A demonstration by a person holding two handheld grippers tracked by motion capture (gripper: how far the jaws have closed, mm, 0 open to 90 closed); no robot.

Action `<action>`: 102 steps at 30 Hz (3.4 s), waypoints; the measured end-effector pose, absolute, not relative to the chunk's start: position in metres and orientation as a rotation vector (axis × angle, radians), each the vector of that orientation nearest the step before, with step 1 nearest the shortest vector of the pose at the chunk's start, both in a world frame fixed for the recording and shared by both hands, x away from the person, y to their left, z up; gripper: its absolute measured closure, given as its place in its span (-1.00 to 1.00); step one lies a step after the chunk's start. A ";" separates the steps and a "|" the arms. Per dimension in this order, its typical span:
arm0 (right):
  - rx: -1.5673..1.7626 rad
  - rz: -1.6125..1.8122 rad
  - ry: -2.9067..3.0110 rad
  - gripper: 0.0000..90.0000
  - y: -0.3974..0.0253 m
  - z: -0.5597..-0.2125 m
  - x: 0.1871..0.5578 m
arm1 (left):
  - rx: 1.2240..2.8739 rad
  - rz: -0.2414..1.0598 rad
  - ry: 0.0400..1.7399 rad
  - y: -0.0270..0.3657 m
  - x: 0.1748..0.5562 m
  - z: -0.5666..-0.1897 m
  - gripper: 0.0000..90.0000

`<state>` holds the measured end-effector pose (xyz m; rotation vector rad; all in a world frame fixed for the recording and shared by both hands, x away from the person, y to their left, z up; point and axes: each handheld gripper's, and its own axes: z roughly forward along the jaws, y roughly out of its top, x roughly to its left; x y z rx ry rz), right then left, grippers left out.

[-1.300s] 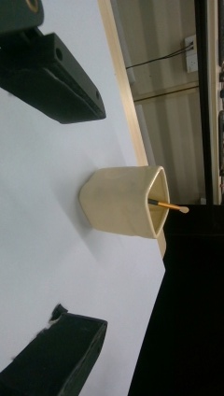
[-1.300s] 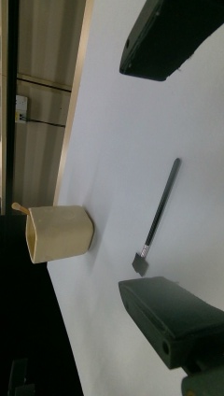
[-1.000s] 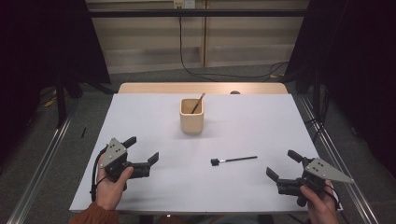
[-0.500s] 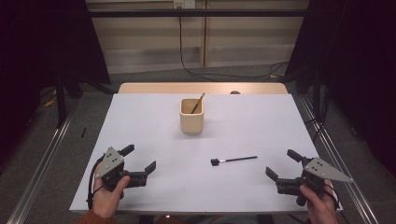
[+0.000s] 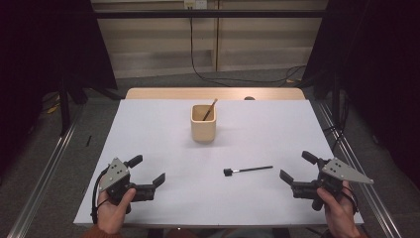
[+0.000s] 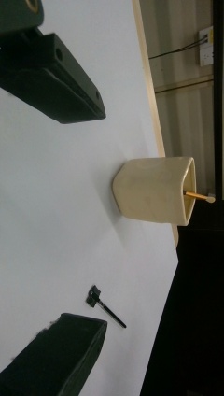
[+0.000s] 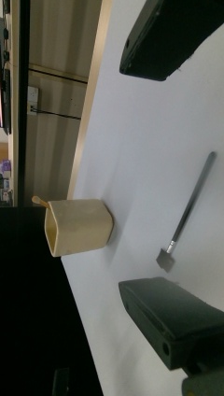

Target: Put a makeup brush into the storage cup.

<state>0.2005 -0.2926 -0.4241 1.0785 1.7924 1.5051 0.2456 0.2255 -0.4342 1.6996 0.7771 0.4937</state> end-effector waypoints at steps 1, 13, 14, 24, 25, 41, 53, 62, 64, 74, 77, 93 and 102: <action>1.084 1.515 1.783 -1.00 -0.292 -0.423 0.203 | 1.698 0.499 0.775 0.226 0.245 -0.434 -0.96; 1.018 1.532 1.757 -1.00 -0.289 -0.395 0.228 | 1.688 0.508 0.778 0.226 0.242 -0.433 -0.96; 1.011 1.536 1.755 -1.00 -0.288 -0.392 0.230 | 1.688 0.508 0.776 0.226 0.242 -0.433 -0.96; 0.980 1.536 1.779 -0.99 -0.278 -0.381 0.256 | 1.691 0.509 0.765 0.225 0.240 -0.432 -0.96; 0.974 1.534 1.780 -0.99 -0.278 -0.380 0.258 | 1.692 0.511 0.765 0.226 0.240 -0.432 -0.96; 0.958 1.522 1.740 -1.00 -0.275 -0.357 0.294 | 1.687 0.519 0.764 0.227 0.241 -0.432 -0.96; 0.976 1.497 1.770 -1.00 -0.272 -0.346 0.320 | 1.701 0.516 0.762 0.228 0.241 -0.432 -0.96; 1.000 1.467 1.830 -1.00 -0.273 -0.348 0.327 | 1.701 0.519 0.766 0.229 0.242 -0.433 -0.96; 1.005 1.463 1.850 -1.00 -0.274 -0.347 0.329 | 1.703 0.519 0.766 0.229 0.242 -0.433 -0.96; 1.049 1.378 2.050 -1.00 -0.267 -0.349 0.340 | 1.704 0.519 0.768 0.229 0.243 -0.433 -0.96; 1.057 1.310 2.149 -1.00 -0.266 -0.348 0.345 | 1.707 0.518 0.769 0.229 0.243 -0.434 -0.96; 1.161 1.088 2.493 -0.94 -0.258 -0.361 0.363 | 1.704 0.512 0.770 0.228 0.243 -0.434 -0.96; 1.229 0.912 2.641 -0.93 -0.252 -0.373 0.370 | 1.705 0.514 0.767 0.229 0.243 -0.434 -0.96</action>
